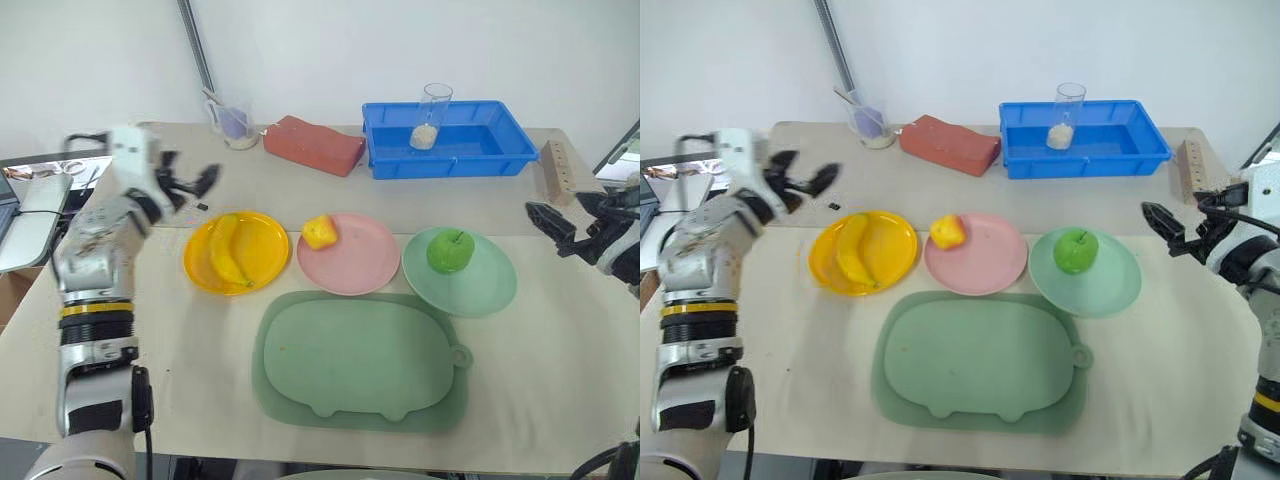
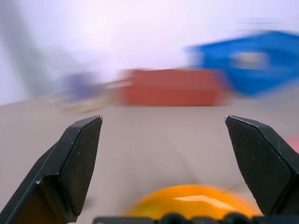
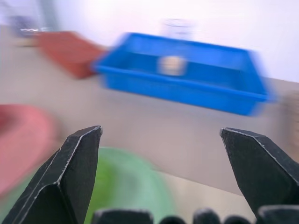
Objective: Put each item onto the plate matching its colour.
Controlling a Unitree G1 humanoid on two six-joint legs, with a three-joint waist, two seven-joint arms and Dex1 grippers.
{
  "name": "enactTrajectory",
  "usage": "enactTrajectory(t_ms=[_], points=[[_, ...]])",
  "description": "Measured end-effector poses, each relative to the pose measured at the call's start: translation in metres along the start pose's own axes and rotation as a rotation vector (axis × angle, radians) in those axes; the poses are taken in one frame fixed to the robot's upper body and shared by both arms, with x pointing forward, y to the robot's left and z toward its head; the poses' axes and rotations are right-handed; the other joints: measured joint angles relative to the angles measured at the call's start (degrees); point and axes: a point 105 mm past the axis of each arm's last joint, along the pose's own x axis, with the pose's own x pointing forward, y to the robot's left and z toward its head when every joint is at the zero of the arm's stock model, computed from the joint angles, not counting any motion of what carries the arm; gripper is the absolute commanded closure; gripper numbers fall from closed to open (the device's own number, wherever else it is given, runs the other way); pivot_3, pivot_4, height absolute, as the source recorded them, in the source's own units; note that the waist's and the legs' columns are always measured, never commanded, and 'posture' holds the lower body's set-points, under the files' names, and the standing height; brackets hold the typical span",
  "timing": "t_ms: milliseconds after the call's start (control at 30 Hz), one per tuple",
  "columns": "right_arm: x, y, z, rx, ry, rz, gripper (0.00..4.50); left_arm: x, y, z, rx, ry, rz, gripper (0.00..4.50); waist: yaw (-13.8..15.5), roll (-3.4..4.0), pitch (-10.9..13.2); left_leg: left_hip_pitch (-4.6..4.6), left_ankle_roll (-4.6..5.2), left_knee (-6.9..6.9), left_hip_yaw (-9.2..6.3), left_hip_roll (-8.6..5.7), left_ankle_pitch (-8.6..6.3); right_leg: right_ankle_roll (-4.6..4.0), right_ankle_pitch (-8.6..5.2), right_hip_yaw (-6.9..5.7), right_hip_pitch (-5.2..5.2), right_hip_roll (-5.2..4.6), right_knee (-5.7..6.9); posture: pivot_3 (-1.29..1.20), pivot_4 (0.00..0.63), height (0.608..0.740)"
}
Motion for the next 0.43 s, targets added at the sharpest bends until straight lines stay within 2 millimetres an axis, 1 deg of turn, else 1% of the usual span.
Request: enactTrajectory(t_ms=[33,100,167,233,267,367,433], points=[[0.002,-0.011,-0.013,-0.008,0.015,-0.083,0.03,-0.009,0.025,-0.014,-0.014,0.018,0.111,0.00,0.08,0.05,-0.03,0.04,-0.02,-0.02,0.04,-0.01,0.01,0.00,0.00,0.02,-0.03,-0.03,0.00,0.00,0.150,0.740],[0.003,-0.025,-0.030,-0.023,0.035,-0.195,0.03,-0.024,0.049,-0.040,-0.027,0.062,0.226,0.00,0.21,0.10,-0.06,0.13,-0.10,-0.05,0.08,-0.01,0.05,0.00,0.00,0.02,-0.08,-0.06,0.02,0.00,0.150,0.740],[0.004,-0.035,-0.043,-0.031,0.041,-0.275,0.03,-0.037,0.063,-0.064,-0.027,0.118,0.301,0.00,0.48,0.10,-0.06,0.19,-0.18,-0.06,0.08,-0.01,0.09,0.00,0.00,-0.03,-0.09,-0.07,0.01,0.00,0.150,0.740],[0.005,-0.044,-0.058,-0.026,0.046,-0.347,0.03,-0.046,0.072,-0.082,-0.046,0.152,0.352,0.00,0.86,-0.11,-0.07,0.19,-0.22,-0.07,0.07,-0.01,0.11,-0.01,0.00,-0.06,-0.08,-0.08,0.01,0.00,0.150,0.740],[0.004,-0.047,-0.065,-0.024,0.054,-0.371,0.03,-0.048,0.075,-0.087,-0.054,0.159,0.371,0.00,1.02,-0.17,-0.06,0.18,-0.22,-0.07,0.08,-0.01,0.11,-0.01,0.00,-0.07,-0.07,-0.09,0.01,0.00,0.150,0.740],[0.004,-0.054,-0.081,-0.026,0.068,-0.426,0.03,-0.050,0.078,-0.095,-0.060,0.164,0.389,0.00,1.12,-0.14,-0.09,0.18,-0.23,-0.13,0.11,-0.06,0.11,0.00,0.00,-0.03,-0.08,-0.13,-0.01,0.00,0.150,0.740],[0.004,-0.059,-0.085,-0.025,0.064,-0.461,0.03,-0.051,0.076,-0.101,-0.067,0.175,0.387,0.00,0.84,-0.08,-0.12,0.20,-0.23,-0.16,0.11,-0.06,0.12,-0.01,0.00,-0.01,-0.07,-0.13,0.00,0.00,0.150,0.740]])
